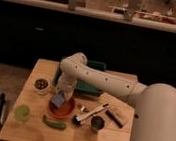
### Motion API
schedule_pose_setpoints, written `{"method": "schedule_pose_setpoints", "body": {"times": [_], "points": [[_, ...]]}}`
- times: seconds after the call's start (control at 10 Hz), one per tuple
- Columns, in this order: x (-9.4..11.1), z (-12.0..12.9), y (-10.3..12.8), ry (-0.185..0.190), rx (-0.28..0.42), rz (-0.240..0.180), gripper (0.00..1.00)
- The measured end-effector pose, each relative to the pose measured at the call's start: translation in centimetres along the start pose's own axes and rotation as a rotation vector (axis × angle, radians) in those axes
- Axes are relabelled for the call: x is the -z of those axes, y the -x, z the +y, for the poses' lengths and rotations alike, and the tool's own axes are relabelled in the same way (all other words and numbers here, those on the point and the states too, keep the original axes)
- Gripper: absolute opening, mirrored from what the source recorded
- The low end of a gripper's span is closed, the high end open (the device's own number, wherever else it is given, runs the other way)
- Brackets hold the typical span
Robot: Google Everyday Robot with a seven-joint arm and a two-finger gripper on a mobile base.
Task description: Wipe red bowl with sponge
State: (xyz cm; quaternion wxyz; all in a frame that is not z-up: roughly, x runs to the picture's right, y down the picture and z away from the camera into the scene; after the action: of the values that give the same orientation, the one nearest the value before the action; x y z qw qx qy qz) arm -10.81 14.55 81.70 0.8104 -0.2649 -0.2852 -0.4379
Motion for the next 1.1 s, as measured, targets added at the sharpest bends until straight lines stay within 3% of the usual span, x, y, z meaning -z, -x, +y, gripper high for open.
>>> {"method": "schedule_pose_setpoints", "body": {"times": [0.6,0.8,1.1], "points": [[-3.1,1.6,3.9,0.069,0.092,-0.082,0.00],[-2.8,3.0,3.3,0.073,0.072,-0.080,0.00],[-0.6,4.8,1.5,0.050,0.026,-0.045,0.00]]}}
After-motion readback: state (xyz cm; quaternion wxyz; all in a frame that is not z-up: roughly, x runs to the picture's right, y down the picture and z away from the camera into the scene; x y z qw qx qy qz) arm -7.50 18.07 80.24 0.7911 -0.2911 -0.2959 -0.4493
